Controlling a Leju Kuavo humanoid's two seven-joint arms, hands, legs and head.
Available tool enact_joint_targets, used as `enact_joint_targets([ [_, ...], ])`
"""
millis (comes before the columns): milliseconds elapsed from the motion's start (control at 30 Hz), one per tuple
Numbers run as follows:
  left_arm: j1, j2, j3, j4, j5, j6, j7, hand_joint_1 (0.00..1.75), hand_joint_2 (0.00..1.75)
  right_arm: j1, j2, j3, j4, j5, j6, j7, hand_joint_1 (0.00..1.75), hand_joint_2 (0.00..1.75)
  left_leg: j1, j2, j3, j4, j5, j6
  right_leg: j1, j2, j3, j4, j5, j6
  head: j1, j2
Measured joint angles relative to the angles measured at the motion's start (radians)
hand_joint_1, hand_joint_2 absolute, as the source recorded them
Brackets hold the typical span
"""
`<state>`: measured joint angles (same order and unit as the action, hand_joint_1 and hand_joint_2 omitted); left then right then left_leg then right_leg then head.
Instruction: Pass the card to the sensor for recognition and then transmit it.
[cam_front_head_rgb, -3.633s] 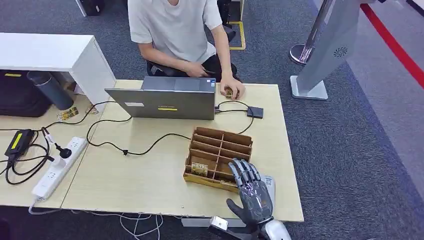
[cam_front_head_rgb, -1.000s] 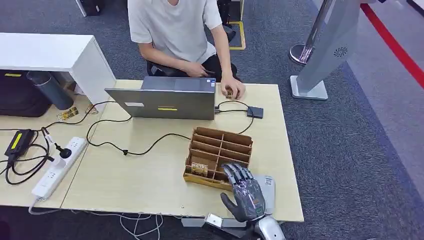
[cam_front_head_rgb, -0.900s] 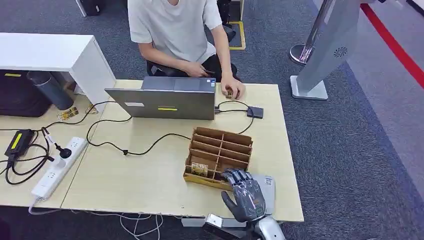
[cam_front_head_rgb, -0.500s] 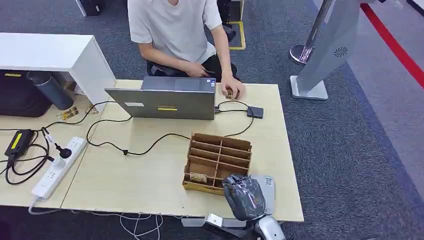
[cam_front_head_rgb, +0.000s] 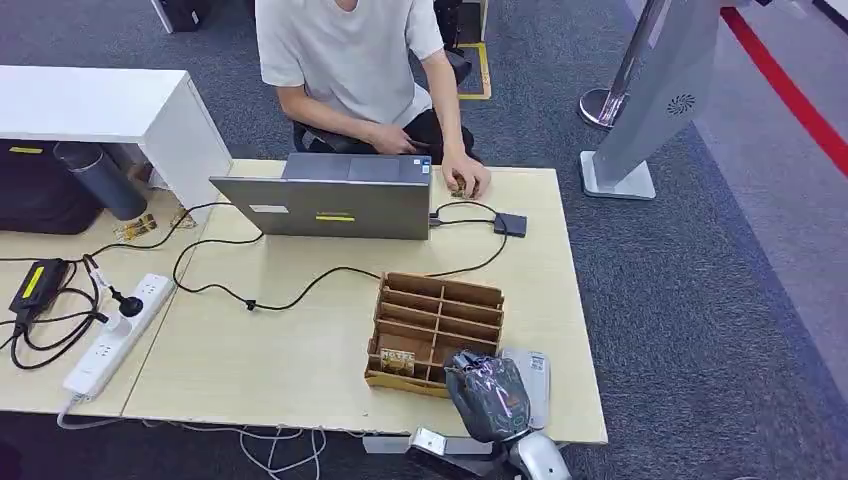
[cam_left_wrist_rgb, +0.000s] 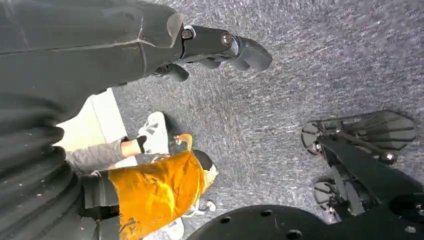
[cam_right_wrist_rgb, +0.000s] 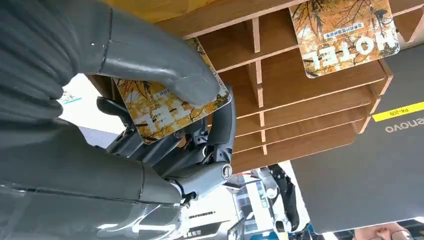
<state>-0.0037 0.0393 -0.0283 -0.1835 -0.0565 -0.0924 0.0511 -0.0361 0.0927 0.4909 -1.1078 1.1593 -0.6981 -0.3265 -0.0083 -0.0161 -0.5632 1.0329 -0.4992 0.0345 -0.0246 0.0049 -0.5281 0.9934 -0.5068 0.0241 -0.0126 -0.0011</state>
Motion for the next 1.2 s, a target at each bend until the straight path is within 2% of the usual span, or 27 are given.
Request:
enact_joint_targets([
  [133, 0.0, 0.005, 0.0, 0.0, 0.008, 0.011, 0.001, 0.0, 1.75, 0.001, 0.0, -0.002, 0.0, -0.018, 0.0, -0.001, 1.75, 1.75, 0.0, 0.0, 0.0, 0.0, 0.0, 0.0, 0.0, 0.0, 0.0, 0.0, 0.0, 0.0, 0.0, 0.0],
  [267, 0.0, 0.007, 0.0, 0.0, 0.007, 0.002, 0.021, 0.0, 1.75, -0.015, -0.004, 0.018, 0.004, -0.206, 0.01, -0.013, 1.75, 1.75, 0.0, 0.0, 0.0, 0.0, 0.0, 0.0, 0.0, 0.0, 0.0, 0.0, 0.0, 0.0, 0.0, 0.0],
  [333, 0.0, 0.008, 0.0, 0.0, 0.003, -0.005, 0.024, 0.0, 1.75, -0.032, -0.013, 0.034, -0.011, -0.331, 0.057, -0.02, 1.75, 1.75, 0.0, 0.0, 0.0, 0.0, 0.0, 0.0, 0.0, 0.0, 0.0, 0.0, 0.0, 0.0, 0.0, 0.0],
  [400, 0.0, 0.01, 0.0, 0.0, 0.0, -0.013, 0.031, 0.0, 1.75, -0.054, -0.023, 0.035, -0.037, -0.455, 0.138, -0.029, 1.75, 1.75, 0.0, 0.0, 0.0, 0.0, 0.001, 0.0, 0.0, 0.0, 0.0, 0.0, 0.0, 0.0, 0.0, 0.0],
  [467, 0.0, 0.013, 0.0, 0.0, -0.004, -0.024, 0.033, 0.0, 1.75, -0.091, -0.037, 0.029, -0.071, -0.611, 0.301, -0.021, 1.75, 1.75, 0.0, 0.001, 0.0, 0.0, 0.001, 0.0, 0.0, 0.001, 0.0, 0.0, 0.002, 0.0, 0.0, 0.0],
  [533, -0.001, 0.018, 0.0, 0.0, -0.009, -0.035, 0.038, 0.0, 1.75, -0.152, -0.053, 0.01, -0.094, -0.801, 0.556, -0.002, 1.75, 1.75, 0.0, 0.005, 0.001, 0.0, 0.001, 0.0, 0.0, 0.004, 0.0, 0.0, 0.003, -0.002, 0.0, 0.0],
  [567, -0.001, 0.021, 0.0, 0.0, -0.012, -0.042, 0.04, 0.0, 1.75, -0.18, -0.061, -0.003, -0.097, -0.871, 0.647, 0.001, 1.75, 1.75, 0.0, 0.005, 0.001, 0.0, 0.001, -0.001, 0.0, 0.004, 0.0, 0.0, 0.004, -0.002, 0.0, 0.0],
  [700, -0.002, 0.031, 0.0, 0.0, -0.023, -0.062, 0.04, 0.0, 1.75, -0.311, -0.075, -0.063, -0.079, -1.141, 0.933, 0.045, 1.75, 1.75, 0.0, 0.004, 0.001, 0.001, 0.003, -0.002, 0.0, 0.004, 0.0, 0.0, 0.005, -0.002, 0.0, 0.0],
  [767, -0.002, 0.034, 0.0, 0.0, -0.027, -0.067, 0.04, 0.0, 1.75, -0.365, -0.082, -0.089, -0.06, -1.219, 1.017, 0.062, 1.75, 1.75, 0.0, 0.004, 0.001, 0.001, 0.003, -0.002, 0.0, 0.004, 0.0, 0.0, 0.005, -0.002, 0.0, 0.0],
  [967, -0.004, 0.04, -0.002, 0.0, -0.037, -0.077, 0.04, 0.0, 1.75, -0.454, -0.089, -0.117, 0.016, -1.317, 1.086, 0.1, 1.75, 1.75, 0.0, 0.004, 0.001, 0.001, 0.003, -0.002, 0.0, 0.004, -0.001, 0.001, 0.004, -0.002, 0.0, 0.0],
  [1067, -0.004, 0.042, -0.002, 0.0, -0.044, -0.083, 0.04, 0.0, 1.75, -0.519, -0.088, -0.118, 0.099, -1.342, 1.064, 0.105, 1.75, 1.75, 0.0, 0.004, 0.001, 0.0, 0.003, -0.002, 0.0, 0.004, -0.001, 0.001, 0.004, -0.002, 0.0, 0.0],
  [1133, -0.005, 0.043, -0.002, 0.0, -0.045, -0.083, 0.04, 0.0, 1.75, -0.558, -0.088, -0.117, 0.148, -1.311, 0.994, 0.096, 1.75, 1.75, 0.0, 0.004, 0.001, 0.001, 0.003, -0.002, 0.0, 0.004, -0.001, 0.001, 0.004, -0.002, 0.0, 0.0],
  [1167, -0.005, 0.044, -0.002, 0.0, -0.045, -0.081, 0.04, 0.0, 1.75, -0.574, -0.087, -0.116, 0.166, -1.265, 0.919, 0.09, 1.75, 1.75, 0.0, 0.003, 0.0, 0.0, 0.003, -0.002, 0.0, 0.004, -0.001, 0.001, 0.005, -0.002, 0.0, 0.0],
  [1200, -0.005, 0.044, -0.002, 0.0, -0.046, -0.076, 0.041, 0.0, 1.75, -0.591, -0.083, -0.111, 0.18, -1.171, 0.785, 0.092, 1.75, 1.75, 0.0, 0.004, 0.001, 0.001, 0.003, -0.003, 0.0, 0.004, -0.001, 0.001, 0.005, -0.002, 0.0, 0.0],
])
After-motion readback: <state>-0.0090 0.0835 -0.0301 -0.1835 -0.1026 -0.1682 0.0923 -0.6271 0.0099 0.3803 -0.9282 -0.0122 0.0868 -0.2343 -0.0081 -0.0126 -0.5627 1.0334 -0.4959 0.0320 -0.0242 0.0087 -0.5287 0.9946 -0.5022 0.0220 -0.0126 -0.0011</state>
